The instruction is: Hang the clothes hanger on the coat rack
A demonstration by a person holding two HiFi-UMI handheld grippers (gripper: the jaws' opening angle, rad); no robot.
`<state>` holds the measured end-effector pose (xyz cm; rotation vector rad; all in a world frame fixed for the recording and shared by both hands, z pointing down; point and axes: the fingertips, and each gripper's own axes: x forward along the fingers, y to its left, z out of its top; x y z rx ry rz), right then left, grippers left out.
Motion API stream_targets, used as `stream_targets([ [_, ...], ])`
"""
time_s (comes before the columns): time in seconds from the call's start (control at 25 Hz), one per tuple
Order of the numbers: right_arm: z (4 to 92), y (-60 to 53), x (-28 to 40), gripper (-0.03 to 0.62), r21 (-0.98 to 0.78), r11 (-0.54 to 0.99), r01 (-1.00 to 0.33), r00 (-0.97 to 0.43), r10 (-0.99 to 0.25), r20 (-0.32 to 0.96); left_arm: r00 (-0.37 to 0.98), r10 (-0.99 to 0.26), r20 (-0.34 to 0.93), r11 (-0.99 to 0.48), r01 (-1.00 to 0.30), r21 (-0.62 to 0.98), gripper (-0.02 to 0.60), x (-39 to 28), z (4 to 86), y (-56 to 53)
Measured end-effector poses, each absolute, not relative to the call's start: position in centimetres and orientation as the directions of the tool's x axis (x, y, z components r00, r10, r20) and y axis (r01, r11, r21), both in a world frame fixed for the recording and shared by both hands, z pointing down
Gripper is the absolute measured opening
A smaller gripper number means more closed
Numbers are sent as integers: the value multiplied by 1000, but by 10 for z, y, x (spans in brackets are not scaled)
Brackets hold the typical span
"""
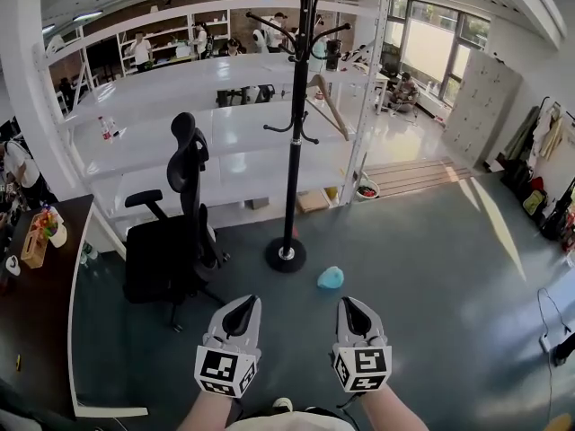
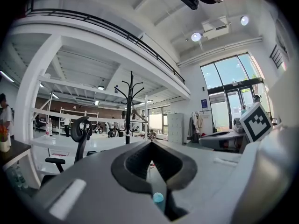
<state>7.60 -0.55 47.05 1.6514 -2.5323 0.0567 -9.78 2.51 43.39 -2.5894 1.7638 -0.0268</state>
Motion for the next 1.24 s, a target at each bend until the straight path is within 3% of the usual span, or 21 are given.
stream_targets([
  [1.24, 447, 8, 94, 25, 43, 451, -892, -445, -889, 108, 355, -935, -12, -354, -933, -62, 0, -66, 407, 38],
])
